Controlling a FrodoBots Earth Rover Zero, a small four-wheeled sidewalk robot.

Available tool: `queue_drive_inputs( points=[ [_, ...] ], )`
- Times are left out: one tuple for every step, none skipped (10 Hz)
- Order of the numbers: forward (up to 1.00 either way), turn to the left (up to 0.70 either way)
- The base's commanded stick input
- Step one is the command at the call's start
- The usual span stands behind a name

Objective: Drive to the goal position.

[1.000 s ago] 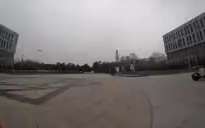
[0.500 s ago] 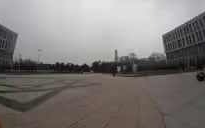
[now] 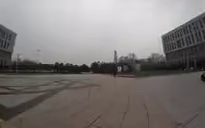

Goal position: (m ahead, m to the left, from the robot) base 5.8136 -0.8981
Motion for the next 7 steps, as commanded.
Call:
queue_drive_inputs(
  points=[
    [0.7, -0.01],
    [0.7, -0.01],
    [0.7, -0.01],
    [0.7, -0.01],
    [0.7, -0.01],
    [0.7, -0.01],
    [0.7, -0.01]
  ],
)
